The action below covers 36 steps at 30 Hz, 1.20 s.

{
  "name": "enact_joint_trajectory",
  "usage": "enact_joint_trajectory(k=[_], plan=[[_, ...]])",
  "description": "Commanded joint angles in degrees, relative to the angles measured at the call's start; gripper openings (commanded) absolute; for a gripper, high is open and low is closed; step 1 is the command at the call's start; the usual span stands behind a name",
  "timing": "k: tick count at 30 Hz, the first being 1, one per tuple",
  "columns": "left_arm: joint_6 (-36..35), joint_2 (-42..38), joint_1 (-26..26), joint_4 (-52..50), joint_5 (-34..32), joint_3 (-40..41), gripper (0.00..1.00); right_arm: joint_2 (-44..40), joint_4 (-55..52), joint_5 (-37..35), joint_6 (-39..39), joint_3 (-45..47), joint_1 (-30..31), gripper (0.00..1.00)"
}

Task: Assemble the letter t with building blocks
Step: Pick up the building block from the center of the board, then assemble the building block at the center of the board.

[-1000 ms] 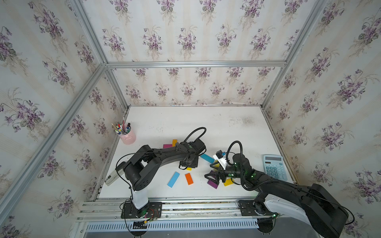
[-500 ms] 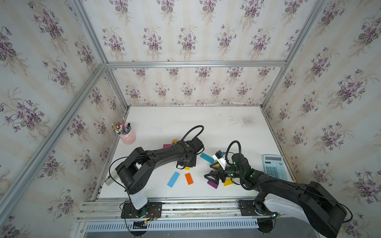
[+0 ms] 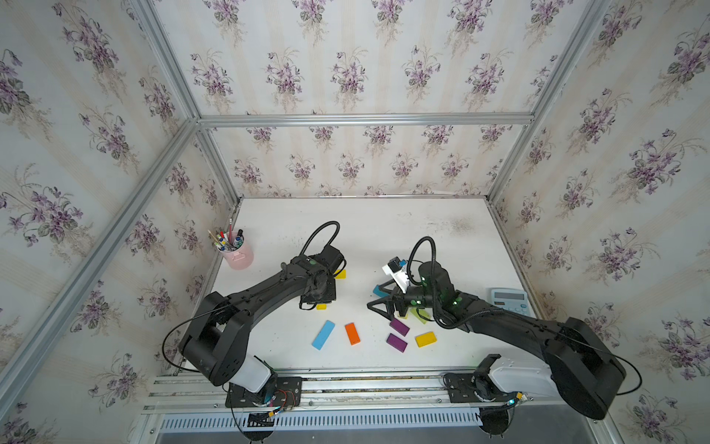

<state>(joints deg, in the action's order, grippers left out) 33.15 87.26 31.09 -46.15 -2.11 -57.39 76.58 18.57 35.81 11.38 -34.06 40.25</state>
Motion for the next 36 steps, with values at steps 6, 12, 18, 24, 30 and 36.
enact_joint_trajectory(k=[6,12,18,24,30,36], plan=[[-2.5,0.4,-2.5,0.6,-1.0,1.5,0.24,13.3,3.3,0.7,-2.4,-7.1,3.4,1.0],[-2.4,1.6,-2.5,4.4,-1.4,2.9,0.24,11.9,10.2,-2.2,-0.9,-1.6,5.5,1.0],[-3.6,6.1,-2.6,6.5,-2.1,0.5,0.23,10.8,12.2,-5.6,-2.5,1.2,5.5,1.0],[-3.8,9.0,-2.5,7.8,-2.0,-1.8,0.22,11.1,13.0,-5.3,-2.5,1.6,5.5,1.0],[-4.0,10.9,-2.5,8.3,-1.7,-2.1,0.22,11.8,13.0,-4.6,-2.4,1.2,5.5,1.0],[-4.1,11.7,-2.5,8.4,-1.7,-2.3,0.22,11.8,12.6,-4.6,-2.6,1.1,5.5,1.0]])
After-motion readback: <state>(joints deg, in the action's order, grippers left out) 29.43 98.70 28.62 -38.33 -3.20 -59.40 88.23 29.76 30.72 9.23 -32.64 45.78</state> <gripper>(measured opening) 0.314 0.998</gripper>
